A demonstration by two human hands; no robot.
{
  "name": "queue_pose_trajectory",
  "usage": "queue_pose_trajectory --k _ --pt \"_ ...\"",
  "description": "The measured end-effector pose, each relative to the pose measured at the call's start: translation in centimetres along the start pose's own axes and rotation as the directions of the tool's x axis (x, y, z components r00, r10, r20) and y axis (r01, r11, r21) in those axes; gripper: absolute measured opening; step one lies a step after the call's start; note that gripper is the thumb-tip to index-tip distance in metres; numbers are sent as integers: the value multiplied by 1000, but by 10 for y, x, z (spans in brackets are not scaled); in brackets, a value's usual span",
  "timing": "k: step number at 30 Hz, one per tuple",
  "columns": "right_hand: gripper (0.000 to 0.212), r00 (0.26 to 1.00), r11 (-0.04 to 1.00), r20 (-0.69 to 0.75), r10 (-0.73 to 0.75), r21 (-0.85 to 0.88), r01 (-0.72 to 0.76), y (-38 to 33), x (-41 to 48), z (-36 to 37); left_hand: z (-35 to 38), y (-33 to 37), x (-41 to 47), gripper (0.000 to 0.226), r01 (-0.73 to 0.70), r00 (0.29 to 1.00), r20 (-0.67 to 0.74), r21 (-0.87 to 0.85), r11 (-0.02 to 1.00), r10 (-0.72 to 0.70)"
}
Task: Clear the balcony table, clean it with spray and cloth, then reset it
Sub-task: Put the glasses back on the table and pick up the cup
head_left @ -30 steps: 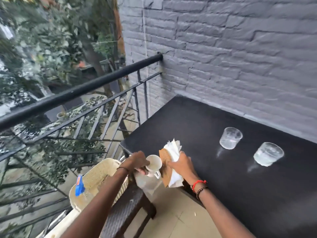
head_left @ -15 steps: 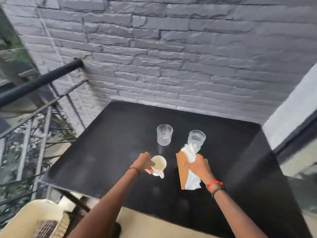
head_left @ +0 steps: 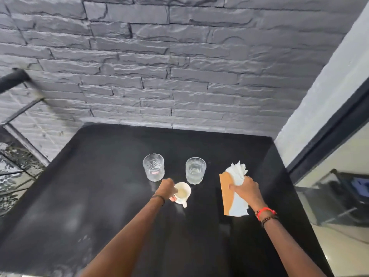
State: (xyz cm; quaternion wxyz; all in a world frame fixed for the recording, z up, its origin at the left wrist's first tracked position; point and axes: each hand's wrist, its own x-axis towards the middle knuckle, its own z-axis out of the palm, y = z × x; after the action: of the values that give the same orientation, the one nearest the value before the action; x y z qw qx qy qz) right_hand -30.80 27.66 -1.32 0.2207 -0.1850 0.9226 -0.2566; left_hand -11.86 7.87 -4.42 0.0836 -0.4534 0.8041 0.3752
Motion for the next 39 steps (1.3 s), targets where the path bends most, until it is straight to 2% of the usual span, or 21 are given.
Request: queue_pose_trajectory --k 3,6,10,15,17,23,27,30,32,39 --pt "39 1000 999 -7 25 19 -25 6 19 -11 5 9 7 19 3 999 48 42 999 -5" --pt "35 999 998 -22 41 43 -40 9 34 -21 7 12 16 25 35 995 94 50 998 -40" --pt "38 997 997 -47 68 36 -67 10 54 -33 5 11 22 28 24 991 131 47 999 -30" --pt "44 988 991 -81 132 41 -129 16 76 -43 1 16 16 25 84 977 191 51 995 -92" --pt "43 985 988 -87 148 47 -145 19 83 -47 -1 16 13 25 70 973 212 121 990 -94" --pt "43 981 986 -94 167 34 -165 25 93 -48 0 10 3 24 90 968 207 235 968 -141" --pt "44 979 982 -78 187 13 -186 28 93 -47 -6 -1 -2 25 100 981 142 191 976 -129" --pt "46 976 979 -67 205 1 -206 32 93 -45 -6 -12 1 25 164 981 89 87 983 -171" --pt "46 976 978 -63 207 -10 -208 36 91 -43 -6 -17 1 26 177 980 76 100 979 -185" --pt "49 983 983 -42 178 -47 -180 37 92 -43 -7 -18 -11 23 102 992 58 192 976 -115"
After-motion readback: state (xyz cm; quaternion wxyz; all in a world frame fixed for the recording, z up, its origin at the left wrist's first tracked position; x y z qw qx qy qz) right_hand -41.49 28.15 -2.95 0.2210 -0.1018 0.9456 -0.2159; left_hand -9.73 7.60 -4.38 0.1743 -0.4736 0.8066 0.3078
